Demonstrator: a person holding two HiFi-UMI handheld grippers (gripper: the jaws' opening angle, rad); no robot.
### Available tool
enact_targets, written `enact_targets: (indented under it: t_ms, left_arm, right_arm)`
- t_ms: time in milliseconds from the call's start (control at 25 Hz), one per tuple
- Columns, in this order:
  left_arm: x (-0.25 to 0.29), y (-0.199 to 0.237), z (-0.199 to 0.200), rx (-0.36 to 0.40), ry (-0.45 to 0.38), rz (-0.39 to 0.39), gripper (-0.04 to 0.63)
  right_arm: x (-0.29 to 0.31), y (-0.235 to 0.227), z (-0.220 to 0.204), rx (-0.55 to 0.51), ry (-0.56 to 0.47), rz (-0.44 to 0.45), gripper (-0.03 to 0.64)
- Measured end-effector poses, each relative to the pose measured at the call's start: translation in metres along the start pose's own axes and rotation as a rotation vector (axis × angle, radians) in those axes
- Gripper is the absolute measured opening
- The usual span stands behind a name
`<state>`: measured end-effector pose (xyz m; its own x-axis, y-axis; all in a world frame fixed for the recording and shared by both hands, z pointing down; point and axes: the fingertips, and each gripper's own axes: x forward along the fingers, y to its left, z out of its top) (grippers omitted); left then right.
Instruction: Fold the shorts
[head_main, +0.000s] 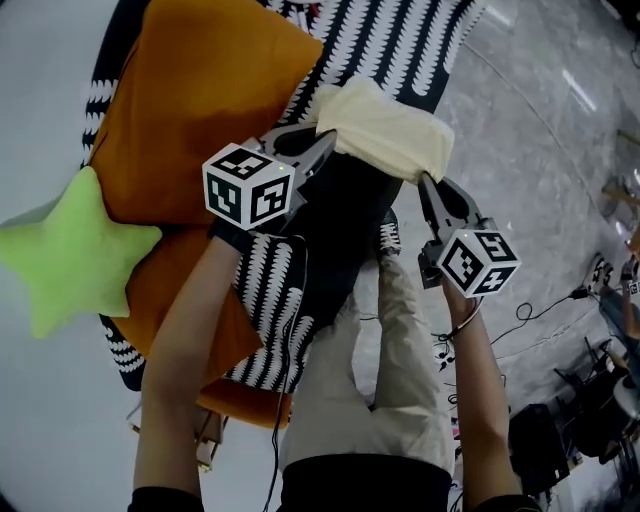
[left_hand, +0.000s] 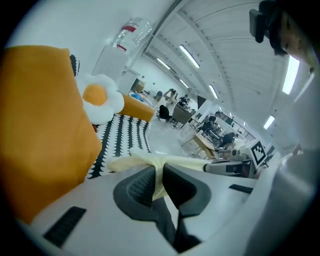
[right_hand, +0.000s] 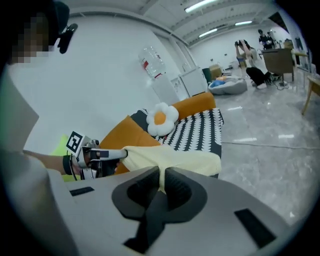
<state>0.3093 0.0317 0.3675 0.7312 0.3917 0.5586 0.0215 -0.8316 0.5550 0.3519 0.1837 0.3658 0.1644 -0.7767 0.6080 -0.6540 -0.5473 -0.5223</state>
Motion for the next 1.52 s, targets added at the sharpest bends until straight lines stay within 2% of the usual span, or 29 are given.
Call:
enact_targets:
  t_ms: [80, 200, 320, 480, 640, 800, 1080, 1240, 1280, 1320, 1360, 1400, 1440, 1520]
  left_arm:
    - [0.008, 0.010, -0.013, 0.047, 0.010, 0.020, 0.050]
    - [0.014, 0.044, -0.062, 0.032, 0.102, 0.063, 0.051]
    - [0.004, 0.075, -0.119, -0.001, 0.201, 0.096, 0.051]
    - [-0.018, 0.086, -0.176, 0.014, 0.284, 0.118, 0.055]
    - [-0.031, 0.087, -0.207, 0.029, 0.324, 0.127, 0.054]
    - [-0.059, 0.087, -0.242, 0.023, 0.357, 0.142, 0.054]
    - [-0.107, 0.083, -0.309, -0.076, 0.380, 0.194, 0.054]
    - [-0.128, 0.081, -0.335, -0.111, 0.398, 0.228, 0.059]
    - [-0.131, 0.082, -0.344, -0.120, 0.417, 0.232, 0.074]
    - [-0.135, 0.082, -0.353, -0.127, 0.447, 0.232, 0.118]
    - [-0.140, 0.082, -0.362, -0.128, 0.486, 0.229, 0.196]
    - [-0.147, 0.080, -0.369, -0.120, 0.523, 0.225, 0.241]
    - [-0.155, 0.078, -0.373, -0.103, 0.553, 0.224, 0.268]
    - [-0.166, 0.073, -0.366, -0.043, 0.571, 0.221, 0.293]
  right_arm:
    - [0.009, -0.004, -0.014, -0.046, -0.012, -0.028, 0.039]
    - [0.041, -0.009, -0.061, -0.081, 0.037, -0.048, 0.038]
    - [0.076, -0.005, -0.126, -0.053, 0.145, -0.058, 0.038]
    - [0.081, 0.015, -0.188, -0.012, 0.243, -0.052, 0.038]
    - [0.074, 0.031, -0.220, 0.021, 0.289, -0.025, 0.038]
    - [0.068, 0.054, -0.250, -0.017, 0.349, 0.017, 0.040]
    - [0.064, 0.086, -0.300, -0.099, 0.481, 0.091, 0.040]
    - [0.058, 0.106, -0.332, -0.112, 0.565, 0.172, 0.040]
    - [0.058, 0.108, -0.342, -0.122, 0.594, 0.187, 0.041]
    - [0.057, 0.108, -0.353, -0.143, 0.629, 0.201, 0.062]
    - [0.054, 0.109, -0.362, -0.174, 0.666, 0.219, 0.137]
    - [0.050, 0.110, -0.369, -0.207, 0.700, 0.241, 0.200]
    - [0.045, 0.110, -0.372, -0.238, 0.727, 0.262, 0.229]
    - [0.035, 0.107, -0.368, -0.297, 0.751, 0.281, 0.238]
